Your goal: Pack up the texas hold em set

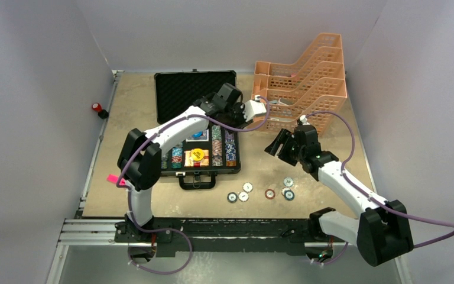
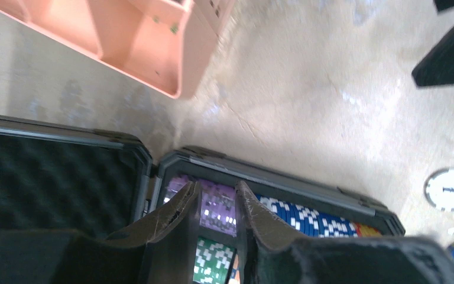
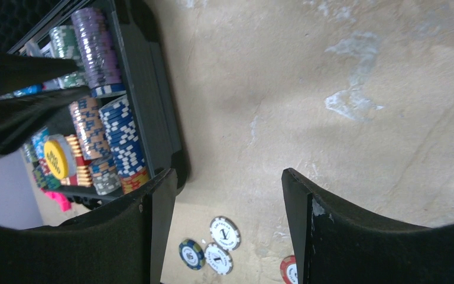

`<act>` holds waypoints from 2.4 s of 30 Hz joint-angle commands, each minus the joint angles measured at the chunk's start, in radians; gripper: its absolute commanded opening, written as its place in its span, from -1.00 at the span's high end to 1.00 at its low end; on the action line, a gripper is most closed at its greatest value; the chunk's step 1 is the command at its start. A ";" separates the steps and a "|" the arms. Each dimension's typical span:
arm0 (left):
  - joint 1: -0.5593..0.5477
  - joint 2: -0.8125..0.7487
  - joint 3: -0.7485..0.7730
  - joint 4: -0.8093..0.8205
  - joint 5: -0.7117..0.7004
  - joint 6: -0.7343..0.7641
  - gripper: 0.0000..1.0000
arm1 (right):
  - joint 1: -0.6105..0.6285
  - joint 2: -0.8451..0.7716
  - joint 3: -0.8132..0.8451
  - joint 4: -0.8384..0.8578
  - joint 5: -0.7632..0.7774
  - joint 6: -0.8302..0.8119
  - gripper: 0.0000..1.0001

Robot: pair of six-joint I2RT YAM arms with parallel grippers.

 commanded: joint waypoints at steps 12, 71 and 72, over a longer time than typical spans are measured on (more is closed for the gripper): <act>0.005 -0.602 -0.533 0.587 -0.333 -0.577 0.22 | 0.139 0.027 0.082 -0.113 0.129 -0.063 -0.55; 0.006 -0.982 -0.703 0.529 -0.892 -0.817 -0.57 | 0.827 0.624 0.470 -0.377 0.392 0.010 0.26; 0.005 -0.981 -0.704 0.525 -0.891 -0.822 -0.57 | 0.825 0.611 0.472 -0.379 0.406 0.017 0.26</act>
